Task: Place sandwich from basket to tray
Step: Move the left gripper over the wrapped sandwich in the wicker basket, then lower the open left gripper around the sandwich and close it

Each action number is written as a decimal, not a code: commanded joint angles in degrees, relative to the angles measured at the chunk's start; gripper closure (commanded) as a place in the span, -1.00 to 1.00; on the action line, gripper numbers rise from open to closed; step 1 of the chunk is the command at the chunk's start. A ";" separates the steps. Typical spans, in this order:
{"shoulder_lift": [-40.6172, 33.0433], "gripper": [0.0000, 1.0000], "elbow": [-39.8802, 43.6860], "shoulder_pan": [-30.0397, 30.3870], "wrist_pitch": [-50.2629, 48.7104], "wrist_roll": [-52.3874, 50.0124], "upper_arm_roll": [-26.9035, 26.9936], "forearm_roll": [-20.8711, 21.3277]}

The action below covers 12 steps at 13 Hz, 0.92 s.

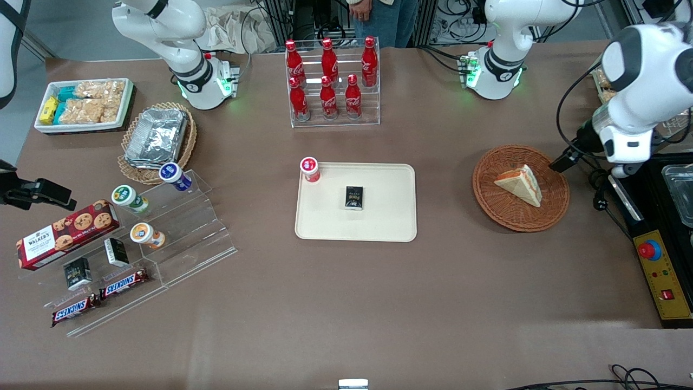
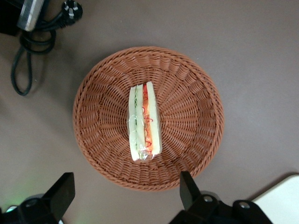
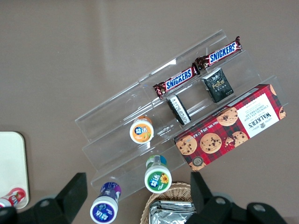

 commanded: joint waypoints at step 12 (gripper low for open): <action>10.33 -1.00 -11.81 -0.07 21.77 -8.34 0.49 -2.29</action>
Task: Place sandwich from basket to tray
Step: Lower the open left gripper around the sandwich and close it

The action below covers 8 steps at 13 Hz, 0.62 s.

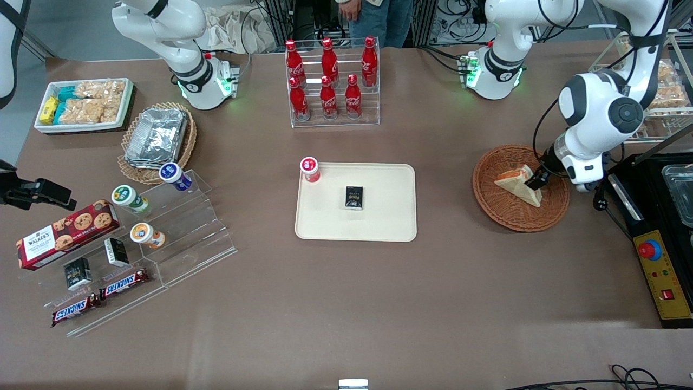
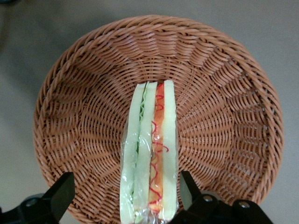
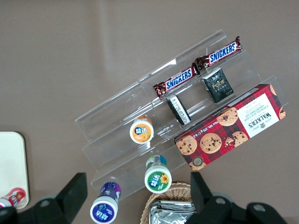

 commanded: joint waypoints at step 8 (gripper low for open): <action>5.42 -0.98 -1.32 -0.57 8.16 -0.86 -0.23 -2.29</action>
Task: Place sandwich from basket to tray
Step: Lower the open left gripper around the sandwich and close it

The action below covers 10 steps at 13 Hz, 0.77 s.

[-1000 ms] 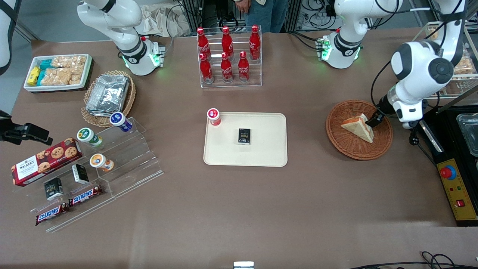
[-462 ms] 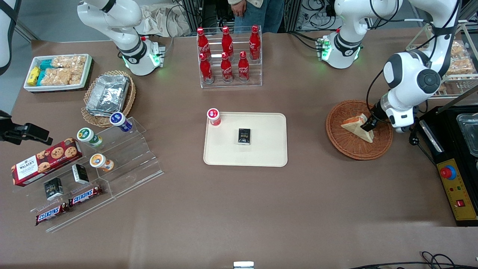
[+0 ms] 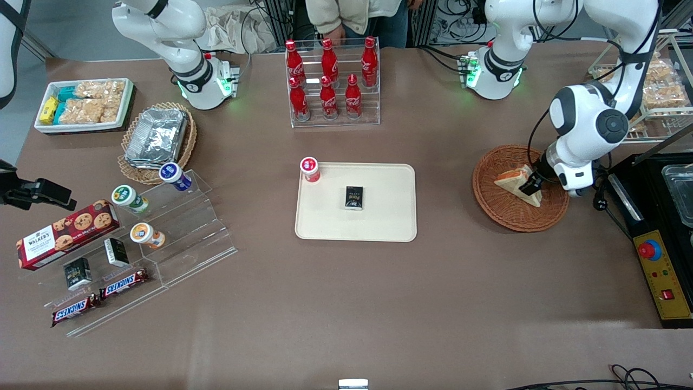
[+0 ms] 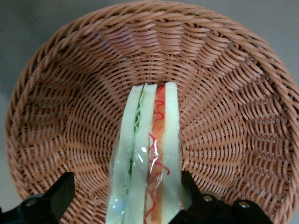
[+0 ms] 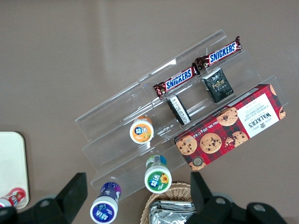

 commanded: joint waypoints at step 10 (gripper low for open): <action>-3.13 1.00 -0.01 -0.57 -1.19 1.09 -1.91 -2.37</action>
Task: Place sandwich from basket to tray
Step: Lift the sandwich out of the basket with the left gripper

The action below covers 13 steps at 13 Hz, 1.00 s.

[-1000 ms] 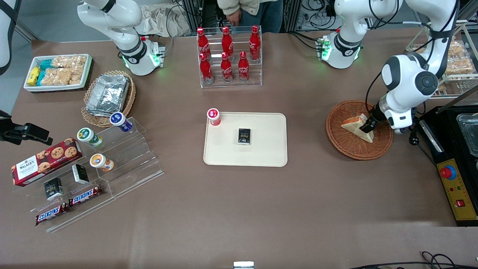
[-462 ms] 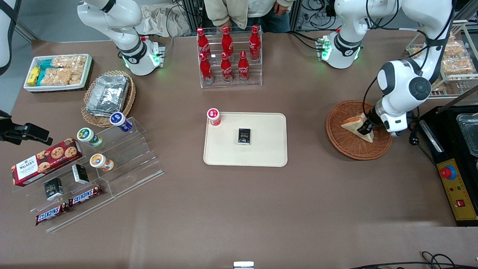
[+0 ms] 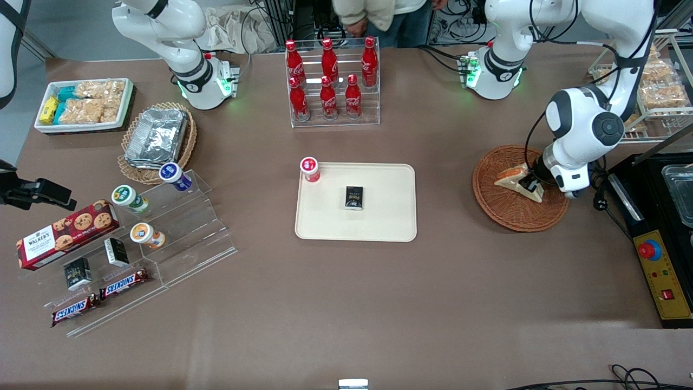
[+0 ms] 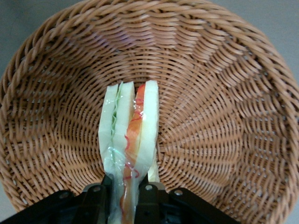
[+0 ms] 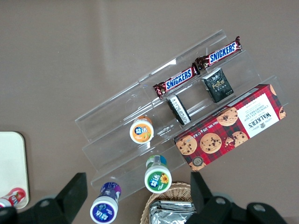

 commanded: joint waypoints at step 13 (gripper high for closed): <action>-7.54 1.00 38.54 -5.06 -44.60 22.36 -17.05 -2.65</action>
